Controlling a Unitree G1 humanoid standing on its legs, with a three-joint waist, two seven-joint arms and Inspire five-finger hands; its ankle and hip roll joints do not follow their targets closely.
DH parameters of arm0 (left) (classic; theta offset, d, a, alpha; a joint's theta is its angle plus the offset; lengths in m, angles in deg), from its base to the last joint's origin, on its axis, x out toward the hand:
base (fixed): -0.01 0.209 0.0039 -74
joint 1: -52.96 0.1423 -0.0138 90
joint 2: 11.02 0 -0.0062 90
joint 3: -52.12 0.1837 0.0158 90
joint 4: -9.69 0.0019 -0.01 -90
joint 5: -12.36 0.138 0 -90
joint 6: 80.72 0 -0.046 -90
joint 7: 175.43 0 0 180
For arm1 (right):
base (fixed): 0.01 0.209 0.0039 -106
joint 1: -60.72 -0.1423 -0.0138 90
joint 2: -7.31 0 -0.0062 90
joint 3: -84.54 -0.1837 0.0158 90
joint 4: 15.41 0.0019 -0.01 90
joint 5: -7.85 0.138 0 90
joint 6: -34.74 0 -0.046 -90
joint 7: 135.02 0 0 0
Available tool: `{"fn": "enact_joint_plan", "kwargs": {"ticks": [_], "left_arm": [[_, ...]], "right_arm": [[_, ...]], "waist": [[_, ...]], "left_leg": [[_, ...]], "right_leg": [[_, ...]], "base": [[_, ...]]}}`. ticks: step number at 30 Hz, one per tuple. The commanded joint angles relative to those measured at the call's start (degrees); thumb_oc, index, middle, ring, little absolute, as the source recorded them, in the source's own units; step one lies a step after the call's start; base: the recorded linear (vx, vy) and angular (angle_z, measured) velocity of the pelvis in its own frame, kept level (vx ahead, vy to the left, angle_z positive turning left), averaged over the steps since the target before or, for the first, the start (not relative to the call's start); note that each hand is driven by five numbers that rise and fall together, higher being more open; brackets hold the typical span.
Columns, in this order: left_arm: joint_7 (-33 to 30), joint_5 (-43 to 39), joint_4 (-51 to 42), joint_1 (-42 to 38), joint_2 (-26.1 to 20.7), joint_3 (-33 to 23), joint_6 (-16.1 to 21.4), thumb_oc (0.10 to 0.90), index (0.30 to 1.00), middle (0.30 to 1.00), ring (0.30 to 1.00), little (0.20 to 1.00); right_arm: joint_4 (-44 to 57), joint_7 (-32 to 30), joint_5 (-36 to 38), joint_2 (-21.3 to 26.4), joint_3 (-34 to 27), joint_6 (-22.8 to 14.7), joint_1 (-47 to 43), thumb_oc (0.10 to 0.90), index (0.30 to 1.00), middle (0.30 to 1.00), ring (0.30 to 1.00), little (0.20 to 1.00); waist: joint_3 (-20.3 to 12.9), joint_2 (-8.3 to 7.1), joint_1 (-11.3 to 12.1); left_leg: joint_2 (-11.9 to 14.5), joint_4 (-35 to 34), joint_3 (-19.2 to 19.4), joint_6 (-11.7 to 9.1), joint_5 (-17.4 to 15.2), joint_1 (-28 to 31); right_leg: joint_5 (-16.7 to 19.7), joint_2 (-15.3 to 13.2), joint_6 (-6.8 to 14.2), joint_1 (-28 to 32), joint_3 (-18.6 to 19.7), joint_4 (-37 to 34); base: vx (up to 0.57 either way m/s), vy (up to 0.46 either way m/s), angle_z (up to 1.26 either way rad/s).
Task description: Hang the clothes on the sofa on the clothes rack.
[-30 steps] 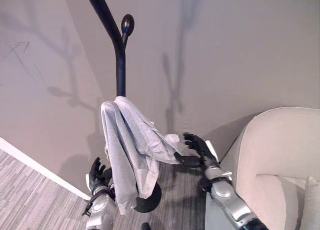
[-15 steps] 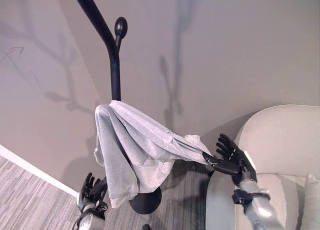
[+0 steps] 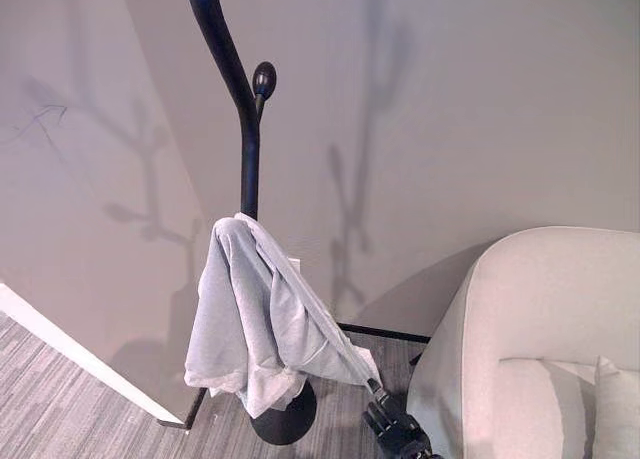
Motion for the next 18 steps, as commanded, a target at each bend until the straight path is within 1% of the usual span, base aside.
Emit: {"fn": "enact_joint_plan", "kwargs": {"ticks": [1, 2, 4, 6, 8, 10, 11, 12, 14, 16, 18], "left_arm": [[2.5, 4.6, 0.2, -4.2, 1.0, 1.7, -0.2, 0.800, 0.900, 0.900, 0.900, 0.900], [2.5, 5.6, 0.0, -4.6, 1.0, 3.0, -0.2, 0.800, 0.900, 0.900, 0.900, 0.900], [3.1, 7.2, -0.4, -5.0, 0.6, 4.4, -0.2, 0.800, 0.900, 0.900, 0.900, 0.900], [3.2, 7.7, -0.9, -5.0, 0.2, 4.7, -0.2, 0.800, 0.900, 0.900, 0.900, 0.900], [3.2, 7.8, -1.2, -4.9, -0.2, 4.3, 0.0, 0.800, 0.900, 0.900, 0.900, 0.900], [3.0, 7.9, -1.4, -4.4, -0.7, 3.1, 0.0, 0.800, 0.900, 0.900, 0.900, 0.900], [3.0, 8.2, -1.4, -3.9, -0.9, 1.9, -0.1, 0.800, 0.900, 0.900, 0.900, 0.900], [3.0, 8.4, -1.2, -3.6, -1.1, 0.9, -0.1, 0.800, 0.900, 0.900, 0.900, 0.900], [2.9, 8.8, -0.6, -3.2, -1.2, -0.8, 0.0, 0.800, 0.900, 0.900, 0.900, 0.900], [3.1, 9.5, -0.5, -3.0, -1.2, -2.0, 0.0, 0.800, 0.900, 0.900, 0.900, 0.900], [3.2, 10.2, -0.8, -3.0, -1.2, -3.0, 0.1, 0.800, 0.900, 0.900, 0.900, 0.900]], "right_arm": [[-2.3, -1.7, 7.4, 1.1, -4.8, 1.3, -0.2, 0.800, 0.900, 0.900, 0.900, 0.900], [-4.0, -1.6, 8.0, 1.1, -5.7, 1.6, -1.2, 0.800, 0.900, 0.900, 0.900, 0.900], [-4.8, -1.0, 6.7, 1.7, -4.8, 2.2, -1.8, 0.800, 0.900, 0.900, 0.900, 0.900], [-1.9, -0.7, 4.3, 2.2, -2.7, 1.6, -1.6, 0.800, 0.900, 0.900, 0.900, 0.900], [3.6, -0.4, -1.2, 3.7, 0.9, 0.0, -0.8, 0.800, 0.900, 0.900, 0.900, 0.900], [18.2, 0.3, -7.6, 6.7, 5.9, -2.4, 1.8, 0.800, 0.900, 0.900, 0.900, 0.900], [27.3, 0.9, -10.4, 9.3, 7.6, -3.3, 4.3, 0.800, 0.900, 0.900, 0.900, 0.900], [34.8, 1.3, -11.6, 11.5, 8.0, -4.2, 6.0, 0.800, 0.900, 0.900, 0.900, 0.900], [46.5, 2.3, -13.8, 15.5, 7.4, -6.1, 8.5, 0.800, 0.900, 0.900, 0.900, 0.900], [52.5, 2.4, -16.1, 18.2, 5.7, -7.3, 9.2, 0.800, 0.900, 0.900, 0.900, 0.900], [60.2, 2.8, -19.0, 21.4, 4.5, -7.7, 10.0, 0.800, 0.900, 0.900, 0.900, 0.900]], "waist": [[0.5, 0.90, 0.9], [0.6, 1.00, 0.9], [0.7, 0.97, 1.0], [0.8, 0.82, 1.0], [0.9, 0.61, 1.0], [1.1, 0.43, 0.7], [1.3, 0.29, 0.3], [1.2, 0.31, 0.0], [1.1, 0.34, -0.6], [1.0, 0.38, -1.0], [1.0, 0.38, -1.3]], "left_leg": [[3.2, 0.6, -1.4, -3.5, -4.0, 0.7], [3.2, 0.6, -1.6, -3.5, -4.0, 0.8], [3.3, 0.6, -1.7, -3.5, -3.8, 0.6], [3.3, 0.6, -1.7, -3.6, -3.7, 0.4], [3.4, 0.6, -1.7, -3.6, -3.6, 0.3], [3.6, 0.6, -1.6, -3.7, -3.5, 0.0], [3.5, 0.6, -1.5, -3.7, -3.6, 0.2], [3.6, 0.6, -1.4, -3.7, -3.5, -0.1], [3.7, 0.6, -1.1, -3.7, -3.6, -0.1], [3.6, 0.6, -0.9, -3.6, -3.7, 0.0], [3.6, 0.6, -0.7, -3.5, -3.7, 0.0]], "right_leg": [[9.4, -1.6, 3.6, 0.5, 0.5, 0.6], [9.2, -1.5, 3.6, 0.5, 0.4, 0.6], [9.3, -1.5, 3.6, 0.5, 0.2, 0.7], [9.3, -1.4, 3.6, 0.3, 0.1, 0.7], [9.6, -1.4, 3.6, 0.2, 0.2, 0.7], [10.0, -1.4, 3.7, -0.2, 0.3, 0.9], [10.0, -1.6, 3.7, -0.3, 0.3, 1.0], [10.3, -1.5, 3.7, -0.7, 0.5, 1.0], [10.7, -1.7, 3.8, -0.8, 0.6, 1.1], [11.0, -1.9, 3.9, -0.9, 0.8, 1.1], [11.4, -2.1, 4.1, -1.1, 1.0, 1.1]], "base": [[0.02, 0.006, 0.04], [0.00, 0.000, 0.00], [0.00, 0.000, 0.00], [0.00, 0.000, 0.00], [0.00, 0.000, 0.00], [0.00, 0.000, 0.00], [0.00, 0.000, 0.00], [0.00, 0.000, 0.00], [0.00, 0.000, 0.00], [0.01, 0.002, -0.04], [0.01, 0.001, -0.05]]}}
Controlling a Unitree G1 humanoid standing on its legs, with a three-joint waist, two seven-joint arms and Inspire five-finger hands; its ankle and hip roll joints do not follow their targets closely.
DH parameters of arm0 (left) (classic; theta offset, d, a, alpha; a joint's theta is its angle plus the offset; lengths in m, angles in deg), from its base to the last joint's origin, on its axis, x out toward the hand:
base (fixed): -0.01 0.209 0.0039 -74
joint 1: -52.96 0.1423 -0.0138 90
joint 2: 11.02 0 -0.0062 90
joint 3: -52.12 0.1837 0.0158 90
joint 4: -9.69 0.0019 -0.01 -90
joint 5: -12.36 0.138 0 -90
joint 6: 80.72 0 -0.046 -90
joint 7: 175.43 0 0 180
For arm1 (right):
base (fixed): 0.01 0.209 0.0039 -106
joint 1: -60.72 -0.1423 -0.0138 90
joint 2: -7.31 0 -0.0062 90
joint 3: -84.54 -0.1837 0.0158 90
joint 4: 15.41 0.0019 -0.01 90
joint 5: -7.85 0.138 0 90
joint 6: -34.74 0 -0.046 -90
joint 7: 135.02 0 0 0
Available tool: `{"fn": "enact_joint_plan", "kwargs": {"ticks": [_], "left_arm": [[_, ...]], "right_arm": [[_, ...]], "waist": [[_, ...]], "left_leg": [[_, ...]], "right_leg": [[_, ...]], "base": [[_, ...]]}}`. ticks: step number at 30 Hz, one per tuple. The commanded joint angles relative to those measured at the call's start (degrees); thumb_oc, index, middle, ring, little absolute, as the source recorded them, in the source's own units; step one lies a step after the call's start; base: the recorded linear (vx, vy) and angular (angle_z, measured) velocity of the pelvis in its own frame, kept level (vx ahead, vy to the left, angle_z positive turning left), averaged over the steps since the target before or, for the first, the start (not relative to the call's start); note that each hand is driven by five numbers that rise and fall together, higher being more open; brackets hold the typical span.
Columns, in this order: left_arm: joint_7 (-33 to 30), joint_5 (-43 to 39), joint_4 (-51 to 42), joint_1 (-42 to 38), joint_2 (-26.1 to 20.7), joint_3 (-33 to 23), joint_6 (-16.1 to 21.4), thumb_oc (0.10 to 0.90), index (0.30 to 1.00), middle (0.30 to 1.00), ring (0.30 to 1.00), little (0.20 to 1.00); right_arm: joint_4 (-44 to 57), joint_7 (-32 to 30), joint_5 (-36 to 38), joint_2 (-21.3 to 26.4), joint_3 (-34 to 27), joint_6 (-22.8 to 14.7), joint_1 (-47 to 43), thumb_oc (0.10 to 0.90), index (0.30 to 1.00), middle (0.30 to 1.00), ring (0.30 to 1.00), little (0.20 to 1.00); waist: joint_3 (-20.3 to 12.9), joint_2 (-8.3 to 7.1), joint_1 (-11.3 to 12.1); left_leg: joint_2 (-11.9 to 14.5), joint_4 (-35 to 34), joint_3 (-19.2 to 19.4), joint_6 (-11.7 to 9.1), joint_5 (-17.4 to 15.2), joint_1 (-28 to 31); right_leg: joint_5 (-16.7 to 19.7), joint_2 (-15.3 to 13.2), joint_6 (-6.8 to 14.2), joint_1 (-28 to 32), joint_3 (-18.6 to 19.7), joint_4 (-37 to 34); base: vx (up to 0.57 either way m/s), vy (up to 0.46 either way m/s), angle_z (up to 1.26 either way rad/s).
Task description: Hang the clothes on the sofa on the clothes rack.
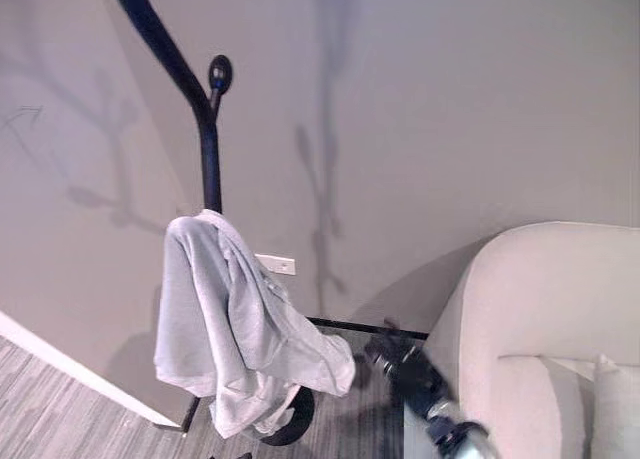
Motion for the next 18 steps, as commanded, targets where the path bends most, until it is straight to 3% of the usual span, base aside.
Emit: {"fn": "enact_joint_plan", "kwargs": {"ticks": [1, 7, 9, 11, 13, 15, 18], "left_arm": [[0.8, 2.2, 2.8, -4.2, -0.6, -0.4, 2.1, 0.800, 0.900, 0.900, 0.900, 0.900], [2.6, 2.5, 1.6, -3.8, -0.5, -1.8, 2.2, 0.800, 0.900, 0.900, 0.900, 0.900], [3.4, 2.1, 1.4, -3.2, -0.4, -1.5, 2.2, 0.800, 0.900, 0.900, 0.900, 0.900], [2.9, 1.8, 1.7, -2.6, -0.1, 0.9, 2.2, 0.800, 0.900, 0.900, 0.900, 0.900], [1.4, 1.9, 1.9, -3.6, -0.3, 4.0, 2.2, 0.800, 0.900, 0.900, 0.900, 0.900], [0.4, 2.5, 2.5, -4.6, -0.4, 5.5, 2.1, 0.800, 0.900, 0.900, 0.900, 0.900], [-0.6, 3.2, 3.7, -5.4, -0.6, 6.2, 1.8, 0.800, 0.900, 0.900, 0.900, 0.900]], "right_arm": [[3.7, 2.8, -4.9, 2.5, -3.6, -5.6, -4.8, 0.800, 0.900, 0.900, 0.900, 0.900], [12.1, 8.3, -7.2, 10.1, -5.4, -3.5, -1.9, 0.800, 0.900, 0.900, 0.900, 0.900], [8.6, 9.9, -4.0, 8.9, -5.0, -2.0, -0.5, 0.800, 0.900, 0.900, 0.900, 0.900], [-13.7, 6.5, 1.3, -2.9, -1.4, 0.1, -1.3, 0.800, 0.900, 0.900, 0.900, 0.900], [-37.7, 0.9, 3.0, -11.2, -0.1, 2.2, -6.1, 0.800, 0.900, 0.900, 0.900, 0.900], [-51.0, -2.0, 3.2, -14.0, -2.0, 3.5, -10.4, 0.800, 0.900, 0.900, 0.900, 0.900], [-62.3, -4.9, 3.3, -15.7, -5.8, 3.9, -14.1, 0.800, 0.900, 0.900, 0.900, 0.900]], "waist": [[0.6, 1.42, 1.0], [1.2, 1.31, 0.3], [1.4, 1.25, 0.2], [1.3, 1.19, 0.7], [1.1, 1.19, 2.2], [0.8, 1.24, 3.1], [0.4, 1.37, 3.8]], "left_leg": [[3.4, 0.4, -0.9, -3.5, -4.0, 0.1], [3.8, 0.4, 0.2, -3.4, -4.1, 0.0], [4.1, 0.4, 0.7, -3.5, -4.2, -0.1], [4.1, 0.4, 0.8, -3.5, -4.2, 0.1], [3.7, 0.4, 0.2, -3.6, -4.3, 0.3], [3.4, 0.4, -0.4, -3.6, -4.4, 0.6], [3.1, 0.4, -0.9, -3.5, -4.6, 0.9]], "right_leg": [[11.9, -2.3, 4.1, -0.7, 1.0, 0.3], [12.3, -2.5, 4.6, -1.8, 1.1, 1.1], [12.3, -2.6, 4.8, -2.2, 1.0, 1.4], [12.3, -2.7, 4.7, -1.7, 0.2, 0.9], [11.5, -2.9, 4.6, -0.3, -0.9, 0.3], [11.3, -2.9, 4.5, 0.4, -1.4, 0.1], [11.1, -3.0, 4.5, 1.0, -2.0, 0.0]], "base": [[0.00, 0.001, -0.07], [-0.02, -0.002, -0.14], [-0.02, -0.005, -0.27], [0.01, -0.016, -0.16], [0.04, -0.016, -0.08], [0.04, -0.007, 0.29], [0.03, -0.002, 0.12]]}}
